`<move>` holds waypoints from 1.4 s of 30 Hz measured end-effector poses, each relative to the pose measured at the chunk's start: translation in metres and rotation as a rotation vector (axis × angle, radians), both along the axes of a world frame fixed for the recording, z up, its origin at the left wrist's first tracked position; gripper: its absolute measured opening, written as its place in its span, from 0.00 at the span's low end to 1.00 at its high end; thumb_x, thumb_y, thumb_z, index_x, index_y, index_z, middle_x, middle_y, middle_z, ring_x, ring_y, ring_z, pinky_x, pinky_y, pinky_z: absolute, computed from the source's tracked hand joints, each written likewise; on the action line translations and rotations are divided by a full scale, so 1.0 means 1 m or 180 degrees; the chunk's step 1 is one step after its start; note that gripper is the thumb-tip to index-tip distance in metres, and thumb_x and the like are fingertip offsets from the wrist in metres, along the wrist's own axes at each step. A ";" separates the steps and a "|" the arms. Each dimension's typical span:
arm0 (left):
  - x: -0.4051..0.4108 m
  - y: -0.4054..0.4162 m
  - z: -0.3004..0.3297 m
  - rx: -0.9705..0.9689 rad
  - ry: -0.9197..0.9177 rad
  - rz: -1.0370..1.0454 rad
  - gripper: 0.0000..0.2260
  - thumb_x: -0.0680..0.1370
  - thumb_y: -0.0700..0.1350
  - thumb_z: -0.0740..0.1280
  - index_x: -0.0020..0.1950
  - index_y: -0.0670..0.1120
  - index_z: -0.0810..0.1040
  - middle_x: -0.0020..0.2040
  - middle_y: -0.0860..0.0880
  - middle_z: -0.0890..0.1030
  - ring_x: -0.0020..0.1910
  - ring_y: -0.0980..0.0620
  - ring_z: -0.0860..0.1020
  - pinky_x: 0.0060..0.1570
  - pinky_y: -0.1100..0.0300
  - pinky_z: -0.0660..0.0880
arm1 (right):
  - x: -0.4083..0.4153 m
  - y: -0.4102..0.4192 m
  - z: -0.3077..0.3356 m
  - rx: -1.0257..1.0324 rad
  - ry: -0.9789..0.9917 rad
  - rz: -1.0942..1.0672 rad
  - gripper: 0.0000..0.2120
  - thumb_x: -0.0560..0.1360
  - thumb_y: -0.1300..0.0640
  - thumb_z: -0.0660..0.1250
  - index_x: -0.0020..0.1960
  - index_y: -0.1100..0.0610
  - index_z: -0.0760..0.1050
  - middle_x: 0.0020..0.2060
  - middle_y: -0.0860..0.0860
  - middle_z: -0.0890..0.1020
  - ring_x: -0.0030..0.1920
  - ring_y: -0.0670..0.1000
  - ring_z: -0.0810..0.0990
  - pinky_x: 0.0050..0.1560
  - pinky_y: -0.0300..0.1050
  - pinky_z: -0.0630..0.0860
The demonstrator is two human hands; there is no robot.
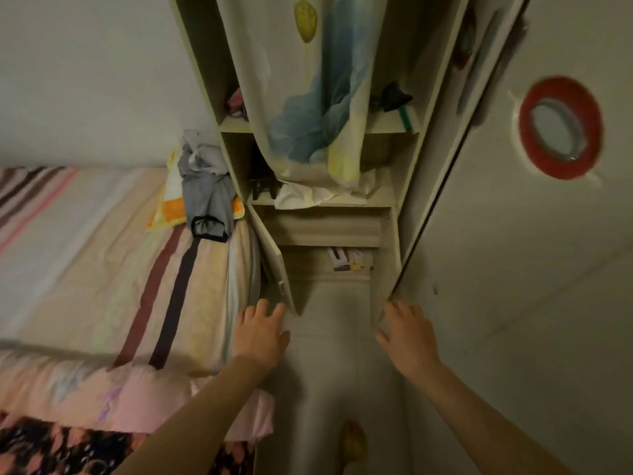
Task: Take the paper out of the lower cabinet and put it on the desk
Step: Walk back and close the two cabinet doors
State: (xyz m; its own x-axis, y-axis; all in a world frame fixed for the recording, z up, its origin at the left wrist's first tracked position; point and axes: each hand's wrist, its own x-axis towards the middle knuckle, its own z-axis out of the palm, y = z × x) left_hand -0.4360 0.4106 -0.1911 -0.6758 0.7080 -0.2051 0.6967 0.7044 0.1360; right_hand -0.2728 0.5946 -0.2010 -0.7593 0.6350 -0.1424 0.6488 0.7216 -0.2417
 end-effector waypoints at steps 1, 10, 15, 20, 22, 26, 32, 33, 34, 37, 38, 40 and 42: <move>-0.014 0.012 -0.004 -0.0043 -0.0041 0.0040 0.22 0.77 0.54 0.59 0.70 0.53 0.59 0.69 0.46 0.66 0.68 0.44 0.64 0.70 0.49 0.59 | -0.017 0.016 -0.004 -0.0022 -0.0051 0.0050 0.24 0.76 0.51 0.62 0.69 0.54 0.62 0.64 0.54 0.72 0.63 0.57 0.69 0.58 0.51 0.71; -0.152 0.110 -0.078 -0.0357 -0.0388 0.0038 0.24 0.77 0.52 0.61 0.71 0.55 0.58 0.71 0.47 0.64 0.70 0.43 0.62 0.72 0.46 0.56 | -0.134 0.131 -0.070 -0.0206 -0.0312 -0.0161 0.26 0.75 0.52 0.63 0.71 0.56 0.62 0.64 0.57 0.72 0.61 0.59 0.69 0.56 0.51 0.72; -0.216 0.151 -0.129 -0.0539 -0.0427 -0.0213 0.24 0.77 0.51 0.60 0.72 0.53 0.57 0.72 0.44 0.63 0.71 0.41 0.62 0.71 0.45 0.58 | -0.177 0.168 -0.121 -0.0299 -0.0613 -0.0447 0.26 0.77 0.55 0.62 0.72 0.52 0.59 0.69 0.55 0.67 0.63 0.59 0.67 0.59 0.54 0.70; -0.264 0.168 -0.170 -0.0689 -0.0421 -0.0173 0.25 0.78 0.51 0.58 0.73 0.52 0.55 0.75 0.38 0.56 0.71 0.38 0.62 0.71 0.45 0.60 | -0.199 0.188 -0.164 -0.0435 -0.1148 -0.0764 0.27 0.78 0.53 0.60 0.74 0.49 0.53 0.73 0.56 0.59 0.69 0.60 0.62 0.64 0.58 0.66; -0.276 0.169 -0.183 -0.0802 -0.0438 -0.0141 0.25 0.79 0.51 0.57 0.74 0.53 0.52 0.76 0.37 0.52 0.73 0.37 0.59 0.71 0.44 0.60 | -0.202 0.194 -0.176 -0.0421 -0.1266 -0.0812 0.28 0.78 0.51 0.59 0.74 0.49 0.51 0.74 0.57 0.56 0.70 0.61 0.60 0.65 0.58 0.66; -0.287 0.178 -0.206 -0.0856 -0.0552 -0.0151 0.27 0.78 0.49 0.60 0.74 0.52 0.52 0.76 0.35 0.51 0.73 0.36 0.58 0.70 0.43 0.63 | -0.203 0.213 -0.193 -0.0325 -0.1417 -0.1144 0.32 0.77 0.50 0.61 0.75 0.51 0.48 0.75 0.60 0.52 0.72 0.62 0.56 0.67 0.57 0.66; -0.278 0.189 -0.219 -0.0400 -0.0907 0.0294 0.32 0.75 0.42 0.66 0.74 0.43 0.53 0.75 0.35 0.53 0.71 0.37 0.63 0.69 0.43 0.66 | -0.200 0.246 -0.207 -0.0638 -0.1095 -0.1727 0.38 0.75 0.59 0.66 0.74 0.57 0.44 0.69 0.62 0.64 0.60 0.64 0.72 0.53 0.57 0.75; -0.278 0.192 -0.220 -0.0302 -0.0926 0.0316 0.32 0.75 0.41 0.65 0.74 0.42 0.51 0.76 0.36 0.53 0.72 0.37 0.62 0.69 0.44 0.65 | -0.201 0.248 -0.208 -0.0645 -0.1021 -0.1724 0.38 0.74 0.62 0.66 0.74 0.58 0.44 0.66 0.62 0.67 0.56 0.64 0.75 0.49 0.56 0.76; -0.280 0.197 -0.220 -0.0208 -0.0930 0.0309 0.31 0.76 0.40 0.63 0.74 0.42 0.50 0.76 0.37 0.52 0.72 0.38 0.60 0.70 0.44 0.64 | -0.201 0.249 -0.210 -0.0630 -0.0987 -0.1701 0.38 0.74 0.65 0.65 0.74 0.59 0.45 0.64 0.62 0.69 0.53 0.64 0.77 0.46 0.55 0.77; -0.279 0.215 -0.219 -0.0081 -0.0854 0.0193 0.31 0.77 0.39 0.61 0.75 0.43 0.48 0.76 0.39 0.49 0.74 0.41 0.54 0.72 0.46 0.59 | -0.201 0.248 -0.212 -0.0618 -0.0944 -0.1625 0.40 0.72 0.70 0.66 0.75 0.60 0.45 0.62 0.63 0.70 0.49 0.65 0.78 0.44 0.55 0.77; -0.277 0.221 -0.220 -0.0060 -0.0815 0.0179 0.31 0.77 0.39 0.61 0.75 0.44 0.48 0.77 0.40 0.49 0.75 0.42 0.53 0.72 0.46 0.58 | -0.202 0.247 -0.212 -0.0628 -0.0910 -0.1565 0.40 0.72 0.70 0.65 0.75 0.60 0.45 0.62 0.63 0.70 0.48 0.64 0.78 0.43 0.54 0.77; -0.275 0.230 -0.221 -0.0019 -0.0748 0.0198 0.30 0.77 0.39 0.60 0.75 0.45 0.48 0.77 0.40 0.49 0.75 0.43 0.51 0.72 0.47 0.58 | -0.209 0.243 -0.212 -0.0702 -0.0797 -0.1468 0.38 0.73 0.69 0.64 0.75 0.60 0.45 0.61 0.63 0.70 0.46 0.63 0.79 0.43 0.53 0.78; -0.276 0.234 -0.225 0.0020 -0.0706 0.0199 0.29 0.78 0.38 0.59 0.75 0.45 0.48 0.77 0.40 0.49 0.75 0.43 0.50 0.72 0.47 0.57 | -0.222 0.235 -0.213 -0.0850 -0.0646 -0.1410 0.37 0.74 0.65 0.65 0.75 0.60 0.46 0.62 0.62 0.69 0.47 0.62 0.79 0.45 0.53 0.79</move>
